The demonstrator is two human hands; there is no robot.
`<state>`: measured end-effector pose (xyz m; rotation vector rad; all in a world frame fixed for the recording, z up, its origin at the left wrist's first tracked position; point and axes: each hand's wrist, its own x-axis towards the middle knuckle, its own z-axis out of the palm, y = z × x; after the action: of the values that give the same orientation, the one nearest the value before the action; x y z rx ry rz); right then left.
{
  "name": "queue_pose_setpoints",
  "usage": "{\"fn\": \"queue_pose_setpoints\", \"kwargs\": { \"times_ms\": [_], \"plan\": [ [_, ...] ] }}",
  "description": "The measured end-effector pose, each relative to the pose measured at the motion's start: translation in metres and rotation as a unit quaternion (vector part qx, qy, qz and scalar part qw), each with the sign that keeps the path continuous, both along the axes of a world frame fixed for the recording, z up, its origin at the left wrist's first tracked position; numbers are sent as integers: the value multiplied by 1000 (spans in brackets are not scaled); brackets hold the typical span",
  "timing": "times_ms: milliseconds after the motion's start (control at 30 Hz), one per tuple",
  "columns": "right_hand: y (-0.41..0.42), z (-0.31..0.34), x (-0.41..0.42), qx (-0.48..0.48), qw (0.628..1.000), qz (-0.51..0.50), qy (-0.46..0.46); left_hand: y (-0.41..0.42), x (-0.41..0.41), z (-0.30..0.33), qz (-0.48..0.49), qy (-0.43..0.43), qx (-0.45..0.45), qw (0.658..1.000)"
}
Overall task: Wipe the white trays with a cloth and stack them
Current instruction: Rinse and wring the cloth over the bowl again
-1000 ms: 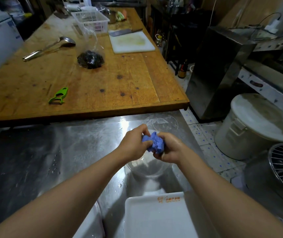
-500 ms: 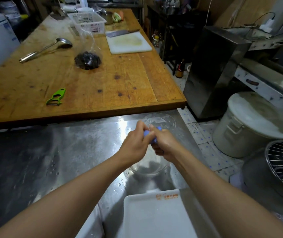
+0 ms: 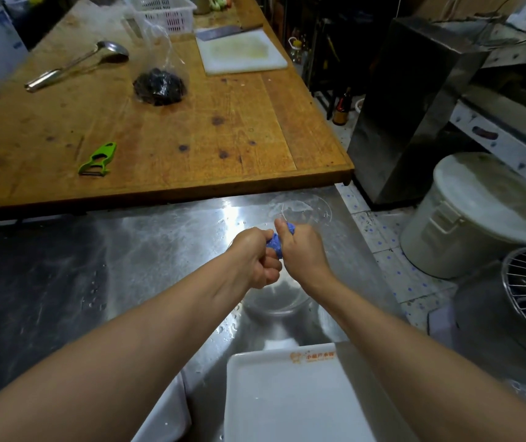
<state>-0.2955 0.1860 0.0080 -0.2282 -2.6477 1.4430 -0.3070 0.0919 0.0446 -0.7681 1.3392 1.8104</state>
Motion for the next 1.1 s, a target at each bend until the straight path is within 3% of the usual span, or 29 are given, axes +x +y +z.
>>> {"fn": "queue_pose_setpoints", "kwargs": {
  "times_ms": [367, 867, 933, 1000, 1100],
  "plan": [
    [8, -9, -5, 155, 981, 67, 97, 1, -8, -8, -12, -32, 6, 999],
    [7, -13, -9, 211, 965, 86, 134, -2, -8, -7, 24, -35, 22, 999],
    [4, -13, -10, 164, 981, 66, 85, -1, -7, -7, 22, -8, 25, 999],
    [3, -9, -12, 45, 998, 28, 21, -3, -7, -4, -6, 42, 13, 999],
    [4, 3, -14, -135, 984, -26, -111, -8, -8, 1, -109, 172, -101, 974]
  ]
}}
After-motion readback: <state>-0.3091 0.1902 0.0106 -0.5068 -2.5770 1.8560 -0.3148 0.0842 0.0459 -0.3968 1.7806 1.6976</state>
